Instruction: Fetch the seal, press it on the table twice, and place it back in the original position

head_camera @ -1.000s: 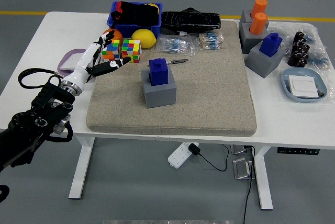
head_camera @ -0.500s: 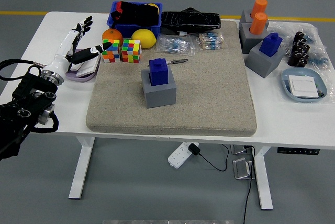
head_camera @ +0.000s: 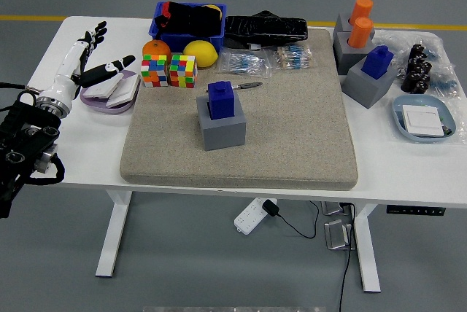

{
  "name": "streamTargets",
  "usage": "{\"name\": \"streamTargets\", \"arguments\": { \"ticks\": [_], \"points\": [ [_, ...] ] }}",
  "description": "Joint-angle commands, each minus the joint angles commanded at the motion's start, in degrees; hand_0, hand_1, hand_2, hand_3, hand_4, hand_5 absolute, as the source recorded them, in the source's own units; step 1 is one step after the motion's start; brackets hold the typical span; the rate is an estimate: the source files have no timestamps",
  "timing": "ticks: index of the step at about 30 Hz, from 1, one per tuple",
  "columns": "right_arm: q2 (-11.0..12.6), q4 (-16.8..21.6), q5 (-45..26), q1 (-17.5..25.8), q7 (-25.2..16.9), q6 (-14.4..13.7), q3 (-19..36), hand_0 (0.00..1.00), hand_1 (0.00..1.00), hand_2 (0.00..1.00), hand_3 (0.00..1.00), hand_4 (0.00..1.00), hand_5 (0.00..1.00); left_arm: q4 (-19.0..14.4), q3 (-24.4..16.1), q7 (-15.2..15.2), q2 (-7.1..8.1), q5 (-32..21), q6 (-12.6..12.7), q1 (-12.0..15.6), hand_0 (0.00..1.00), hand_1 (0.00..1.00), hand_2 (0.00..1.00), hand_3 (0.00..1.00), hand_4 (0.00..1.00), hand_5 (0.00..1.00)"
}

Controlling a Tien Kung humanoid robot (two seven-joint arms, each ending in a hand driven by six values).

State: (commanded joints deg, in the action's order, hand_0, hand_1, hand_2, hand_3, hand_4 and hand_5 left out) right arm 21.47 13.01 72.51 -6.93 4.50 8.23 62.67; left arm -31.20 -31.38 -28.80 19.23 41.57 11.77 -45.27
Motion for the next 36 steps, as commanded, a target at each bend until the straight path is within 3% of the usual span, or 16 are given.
{"name": "streamTargets", "arguments": {
  "ticks": [16,29,36],
  "points": [
    [0.5,0.1,-0.3,-0.4,0.1,0.2,-1.5,0.788,0.665,0.668,0.672,0.827,0.577,-0.2,0.9,0.1,1.20,-0.2,0.1,0.2,0.998,0.998,0.998,0.998,0.998,0.483],
    [-0.2,0.0,-0.2,1.8,0.2,0.4,0.0,0.787,0.665,0.666,0.672,0.827,0.578,-0.5,2.0,0.3,0.99,-0.4,0.1,2.0,0.998,0.998,0.998,0.998,0.998,0.489],
    [0.2,0.0,-0.5,1.1,0.2,0.4,0.5,0.787,0.667,0.669,0.672,0.827,0.578,-0.9,2.6,0.3,1.12,-0.2,0.3,0.9,0.998,0.998,0.998,0.998,0.998,0.476]
  ]
}}
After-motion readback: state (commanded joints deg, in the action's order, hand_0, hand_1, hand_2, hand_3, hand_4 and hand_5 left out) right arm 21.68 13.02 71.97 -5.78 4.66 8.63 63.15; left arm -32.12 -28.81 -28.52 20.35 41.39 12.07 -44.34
